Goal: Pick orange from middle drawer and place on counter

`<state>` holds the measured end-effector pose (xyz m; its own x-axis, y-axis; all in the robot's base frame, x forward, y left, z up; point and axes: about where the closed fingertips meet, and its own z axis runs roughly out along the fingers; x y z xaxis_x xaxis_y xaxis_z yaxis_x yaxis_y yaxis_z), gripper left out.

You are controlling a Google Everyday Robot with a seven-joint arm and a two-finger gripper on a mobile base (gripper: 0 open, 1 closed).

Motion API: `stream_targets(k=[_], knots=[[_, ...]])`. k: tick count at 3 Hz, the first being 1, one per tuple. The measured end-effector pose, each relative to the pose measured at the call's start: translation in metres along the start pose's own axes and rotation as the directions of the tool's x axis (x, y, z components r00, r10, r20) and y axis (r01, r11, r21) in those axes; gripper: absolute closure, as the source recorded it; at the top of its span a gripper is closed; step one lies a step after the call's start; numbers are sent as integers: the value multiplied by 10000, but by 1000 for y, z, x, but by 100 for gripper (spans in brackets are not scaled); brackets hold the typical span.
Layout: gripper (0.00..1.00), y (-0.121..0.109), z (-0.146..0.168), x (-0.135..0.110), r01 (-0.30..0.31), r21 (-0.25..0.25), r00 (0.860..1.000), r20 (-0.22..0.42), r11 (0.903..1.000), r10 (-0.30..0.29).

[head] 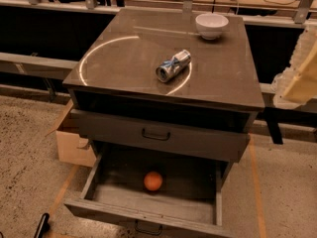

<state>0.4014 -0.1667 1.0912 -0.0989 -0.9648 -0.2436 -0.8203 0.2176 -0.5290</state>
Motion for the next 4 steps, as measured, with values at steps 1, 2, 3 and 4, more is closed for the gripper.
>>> stream_targets(k=[1, 2, 3, 4], knots=[[0, 0, 0, 0, 0, 0, 10000, 0, 10000, 0], [15, -7, -11, -4, -490, 496, 9968, 657, 9976, 456], [20, -16, -15, -18, -703, 822, 9892, 1343, 9941, 589], [20, -16, -15, -18, -703, 822, 9892, 1343, 9941, 589]])
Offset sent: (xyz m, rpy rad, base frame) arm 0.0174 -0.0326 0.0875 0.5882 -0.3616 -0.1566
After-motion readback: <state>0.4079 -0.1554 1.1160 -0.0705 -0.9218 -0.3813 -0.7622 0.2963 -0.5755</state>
